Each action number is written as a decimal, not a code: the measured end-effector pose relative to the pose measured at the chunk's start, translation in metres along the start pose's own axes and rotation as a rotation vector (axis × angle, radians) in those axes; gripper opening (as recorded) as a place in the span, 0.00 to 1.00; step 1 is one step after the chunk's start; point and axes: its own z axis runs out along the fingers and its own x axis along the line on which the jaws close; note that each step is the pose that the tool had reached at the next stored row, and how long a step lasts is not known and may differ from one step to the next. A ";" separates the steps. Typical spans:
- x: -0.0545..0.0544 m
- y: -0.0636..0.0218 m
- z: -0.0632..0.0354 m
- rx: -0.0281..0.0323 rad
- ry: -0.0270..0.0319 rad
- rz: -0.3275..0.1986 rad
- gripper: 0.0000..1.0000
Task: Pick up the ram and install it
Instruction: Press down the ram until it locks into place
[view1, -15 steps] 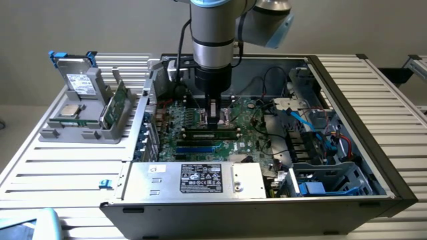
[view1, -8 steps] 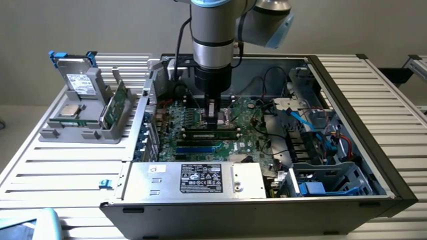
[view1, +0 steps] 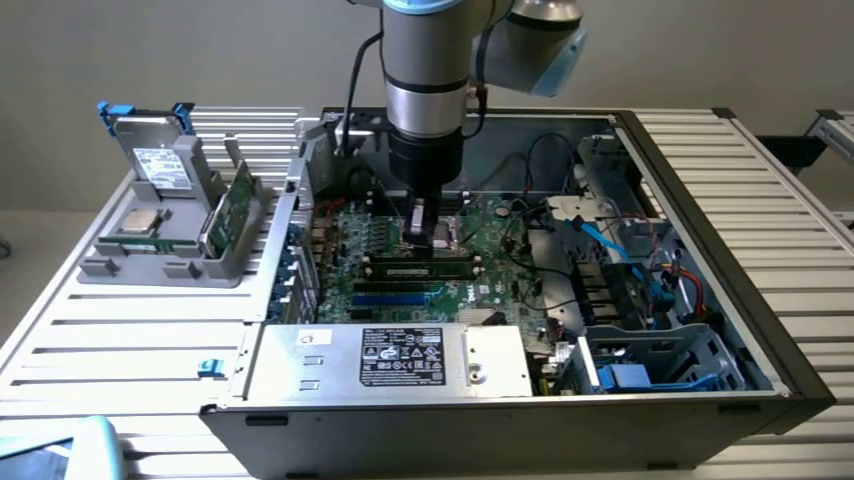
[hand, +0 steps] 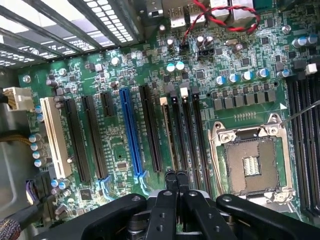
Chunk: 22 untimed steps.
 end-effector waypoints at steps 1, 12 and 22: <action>0.000 0.0000 0.0000 -0.0010 0.0002 0.014 0.11; 0.000 0.0000 0.0001 -0.0113 0.0028 0.172 0.11; 0.000 0.0000 0.0002 -0.0183 0.0034 0.306 0.11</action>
